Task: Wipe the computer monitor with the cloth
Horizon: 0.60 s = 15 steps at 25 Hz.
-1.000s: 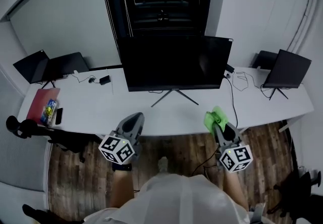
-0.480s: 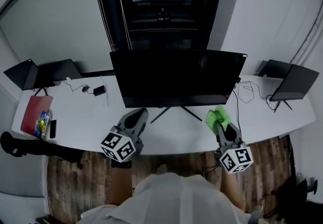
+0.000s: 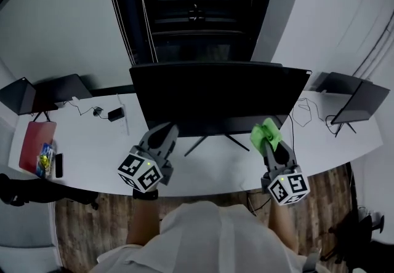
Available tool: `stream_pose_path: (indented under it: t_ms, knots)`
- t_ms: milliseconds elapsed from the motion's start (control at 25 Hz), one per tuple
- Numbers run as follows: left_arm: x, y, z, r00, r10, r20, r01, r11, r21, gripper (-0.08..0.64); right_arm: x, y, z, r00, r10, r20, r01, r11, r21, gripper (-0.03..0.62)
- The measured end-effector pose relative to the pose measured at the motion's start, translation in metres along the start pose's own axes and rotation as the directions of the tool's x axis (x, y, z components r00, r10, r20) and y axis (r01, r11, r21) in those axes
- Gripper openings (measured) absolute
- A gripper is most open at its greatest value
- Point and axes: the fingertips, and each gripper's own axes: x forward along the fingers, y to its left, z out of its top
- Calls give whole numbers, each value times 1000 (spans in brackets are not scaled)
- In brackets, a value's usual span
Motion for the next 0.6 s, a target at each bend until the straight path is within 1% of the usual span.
stream_pose_path:
  t_ms: [200,400,600]
  knots:
    - [13,6,1,1000,-26,-11,26,1000,-15,17,11,-4,3,1000,-19,-5,19,1000,-2,72]
    - [22,11,-1,999,-36,-11,36,999,-34,17,18,-9,7,1000,-26,7,26,1000,17,72]
    - [39,5,1,999,-44,-19,43,999,-31,17,18,-27,14,999,-38,13,38,999,29,72]
